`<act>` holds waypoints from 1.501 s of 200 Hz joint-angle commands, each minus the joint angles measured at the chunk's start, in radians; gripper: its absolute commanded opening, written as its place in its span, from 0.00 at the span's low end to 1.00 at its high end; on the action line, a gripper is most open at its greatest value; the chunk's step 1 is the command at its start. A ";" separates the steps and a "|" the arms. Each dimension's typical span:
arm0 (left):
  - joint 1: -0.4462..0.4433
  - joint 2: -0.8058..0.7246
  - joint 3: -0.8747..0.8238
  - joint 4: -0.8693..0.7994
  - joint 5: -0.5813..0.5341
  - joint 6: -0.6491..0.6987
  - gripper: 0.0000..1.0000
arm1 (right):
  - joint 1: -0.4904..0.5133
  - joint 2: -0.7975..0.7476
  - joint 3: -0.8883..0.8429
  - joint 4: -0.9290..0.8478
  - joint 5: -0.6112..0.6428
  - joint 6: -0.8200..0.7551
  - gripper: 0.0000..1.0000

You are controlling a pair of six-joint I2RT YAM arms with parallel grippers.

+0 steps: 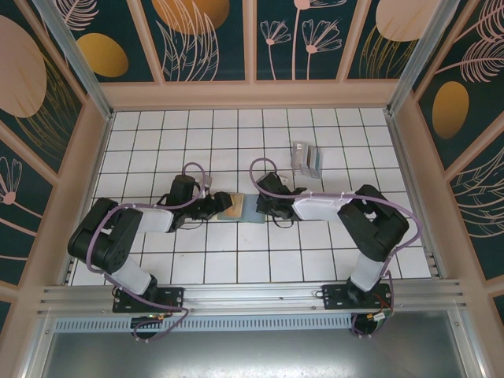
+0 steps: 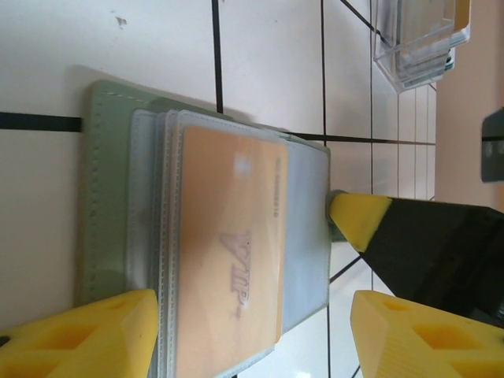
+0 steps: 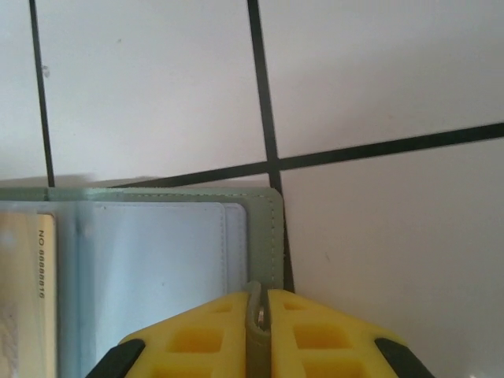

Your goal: Put the credit cards into the card holder

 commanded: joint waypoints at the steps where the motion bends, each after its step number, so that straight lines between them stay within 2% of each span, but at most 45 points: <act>1: -0.003 -0.010 0.024 0.031 0.054 -0.023 0.66 | 0.005 0.049 0.010 0.089 -0.124 -0.015 0.13; 61: -0.003 -0.125 0.036 0.000 0.026 -0.042 0.66 | -0.001 0.114 0.052 0.201 -0.214 -0.020 0.14; 102: -0.003 -0.217 0.063 -0.093 -0.036 -0.016 0.69 | -0.013 0.147 0.061 0.261 -0.248 -0.012 0.14; 131: -0.003 -0.182 0.089 -0.170 -0.036 0.025 0.71 | -0.046 0.118 0.011 0.309 -0.259 0.012 0.16; 143: -0.003 -0.195 0.059 -0.183 -0.080 0.021 0.71 | -0.066 0.093 -0.019 0.330 -0.270 0.016 0.16; 162: 0.000 -0.267 0.054 -0.302 -0.246 0.064 0.71 | -0.084 0.059 -0.047 0.332 -0.269 -0.004 0.16; 178: 0.004 -0.325 0.040 -0.362 -0.357 0.075 0.76 | -0.087 0.046 -0.061 0.348 -0.284 -0.015 0.17; 191: 0.016 -0.325 0.029 -0.394 -0.402 0.074 0.82 | -0.087 0.046 -0.071 0.375 -0.305 -0.018 0.17; 214: 0.033 -0.238 0.037 -0.421 -0.364 0.086 0.84 | -0.088 0.061 -0.067 0.389 -0.332 -0.010 0.17; 230: 0.033 -0.195 0.009 -0.353 -0.321 0.046 0.83 | -0.086 0.073 -0.057 0.392 -0.351 -0.007 0.17; 252: 0.033 -0.138 0.009 -0.295 -0.250 0.022 0.78 | -0.084 0.076 -0.048 0.388 -0.354 -0.012 0.17; 270: 0.031 -0.095 0.036 -0.308 -0.205 0.043 0.74 | -0.084 0.081 -0.034 0.372 -0.363 -0.024 0.17; 300: 0.031 -0.057 0.053 -0.312 -0.172 0.058 0.73 | -0.085 0.095 -0.015 0.363 -0.383 -0.045 0.17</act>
